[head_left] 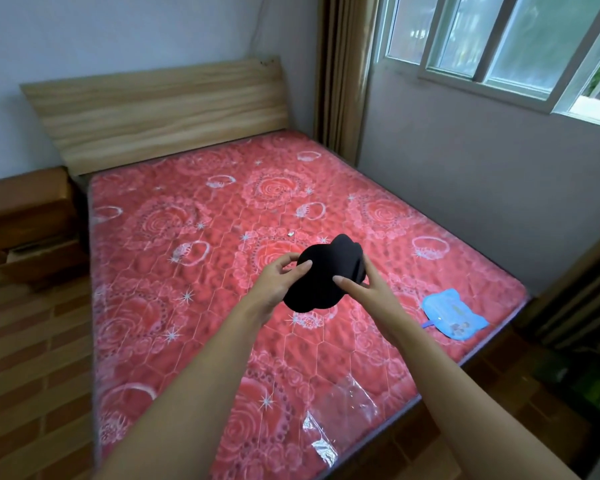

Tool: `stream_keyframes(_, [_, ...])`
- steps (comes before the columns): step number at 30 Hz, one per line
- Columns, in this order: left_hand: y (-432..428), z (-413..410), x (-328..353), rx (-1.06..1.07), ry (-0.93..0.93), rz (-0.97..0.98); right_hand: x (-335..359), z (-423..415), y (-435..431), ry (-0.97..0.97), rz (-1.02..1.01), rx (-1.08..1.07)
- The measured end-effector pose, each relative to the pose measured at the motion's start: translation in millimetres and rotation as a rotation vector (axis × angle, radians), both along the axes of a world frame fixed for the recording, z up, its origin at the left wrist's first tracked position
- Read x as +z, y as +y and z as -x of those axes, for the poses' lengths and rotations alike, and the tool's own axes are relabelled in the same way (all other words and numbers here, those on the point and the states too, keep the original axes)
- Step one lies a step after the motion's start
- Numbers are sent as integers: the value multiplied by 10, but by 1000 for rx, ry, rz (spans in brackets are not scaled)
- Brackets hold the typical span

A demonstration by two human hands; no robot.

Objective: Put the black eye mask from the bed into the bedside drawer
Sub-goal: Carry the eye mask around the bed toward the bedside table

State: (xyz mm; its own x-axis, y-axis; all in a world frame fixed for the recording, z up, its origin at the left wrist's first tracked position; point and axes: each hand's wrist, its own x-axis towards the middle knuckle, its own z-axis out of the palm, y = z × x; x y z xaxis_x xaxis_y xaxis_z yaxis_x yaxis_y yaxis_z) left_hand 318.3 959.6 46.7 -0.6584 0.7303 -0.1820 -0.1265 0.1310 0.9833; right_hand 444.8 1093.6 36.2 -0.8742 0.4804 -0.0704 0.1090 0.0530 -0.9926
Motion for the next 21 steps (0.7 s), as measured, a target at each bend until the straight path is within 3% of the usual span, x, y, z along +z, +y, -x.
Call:
stream_keyframes(5, [-4,56,101,10,87,-9,40,91,46,-7,39,-3])
stream_keyframes(14, [97,60,72,4,258,46,-21,79,54,-72,-70,-78])
stream_keyframes(21, [138,102,8,-73,292,161,31,-5,192,-77,154,-172])
